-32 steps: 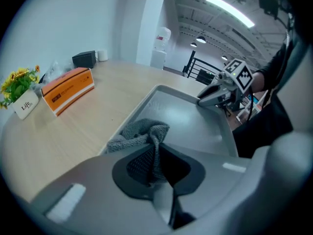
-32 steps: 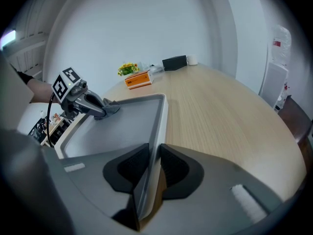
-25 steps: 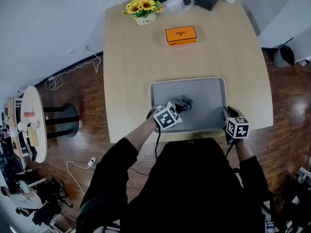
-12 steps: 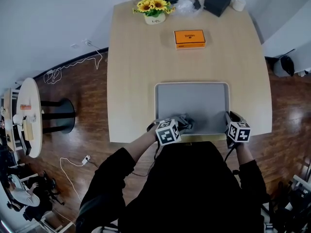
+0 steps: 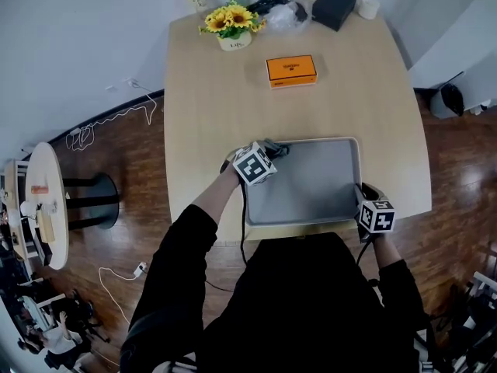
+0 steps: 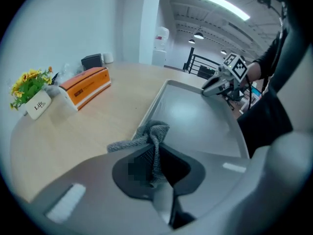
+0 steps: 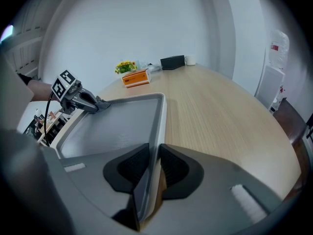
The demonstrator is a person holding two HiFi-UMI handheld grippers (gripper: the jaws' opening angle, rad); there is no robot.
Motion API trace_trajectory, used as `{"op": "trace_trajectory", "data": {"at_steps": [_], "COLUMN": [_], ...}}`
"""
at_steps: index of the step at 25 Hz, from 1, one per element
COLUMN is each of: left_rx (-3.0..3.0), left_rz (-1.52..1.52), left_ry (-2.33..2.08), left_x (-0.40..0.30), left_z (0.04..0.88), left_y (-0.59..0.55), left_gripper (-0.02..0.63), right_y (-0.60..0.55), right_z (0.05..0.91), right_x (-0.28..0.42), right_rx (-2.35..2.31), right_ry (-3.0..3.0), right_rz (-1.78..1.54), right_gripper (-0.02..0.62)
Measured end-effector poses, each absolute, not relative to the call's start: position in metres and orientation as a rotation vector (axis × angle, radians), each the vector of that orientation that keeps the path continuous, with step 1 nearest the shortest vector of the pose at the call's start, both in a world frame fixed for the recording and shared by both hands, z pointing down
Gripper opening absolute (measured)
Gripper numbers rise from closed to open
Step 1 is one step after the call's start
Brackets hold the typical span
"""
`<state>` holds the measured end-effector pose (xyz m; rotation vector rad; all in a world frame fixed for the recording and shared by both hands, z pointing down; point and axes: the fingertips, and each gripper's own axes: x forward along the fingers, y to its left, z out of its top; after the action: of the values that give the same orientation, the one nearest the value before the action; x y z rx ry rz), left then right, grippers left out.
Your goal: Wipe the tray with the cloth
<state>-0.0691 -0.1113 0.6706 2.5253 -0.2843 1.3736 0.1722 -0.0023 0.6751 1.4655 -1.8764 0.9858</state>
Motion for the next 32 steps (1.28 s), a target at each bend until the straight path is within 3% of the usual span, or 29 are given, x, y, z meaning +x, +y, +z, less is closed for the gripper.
{"op": "trace_trajectory", "data": {"at_steps": [8,22,26,32], "left_rx": [2.451,2.447,2.456,2.418], "left_rz": [1.208,1.385,1.455,1.571], "left_ry": [-0.415,-0.118,-0.083,-0.329], "left_x": [-0.078,-0.105,-0.114,-0.140], "left_z": [0.666,0.674,0.677,0.675], "left_y": [-0.074,0.077,0.054,-0.076], "left_gripper": [0.002,0.002,0.002,0.002], "right_y": [-0.003,-0.003,-0.003,-0.003], "right_z": [0.673,0.674,0.674,0.675], "right_x": [0.175,0.177,0.175,0.174], "right_rx": [1.479,1.463,1.463,1.481], "right_ry": [-1.884,-1.878,-1.874,-1.875], "right_rz": [0.992,0.983,0.983,0.977], "right_gripper": [0.076,0.077,0.077,0.075]}}
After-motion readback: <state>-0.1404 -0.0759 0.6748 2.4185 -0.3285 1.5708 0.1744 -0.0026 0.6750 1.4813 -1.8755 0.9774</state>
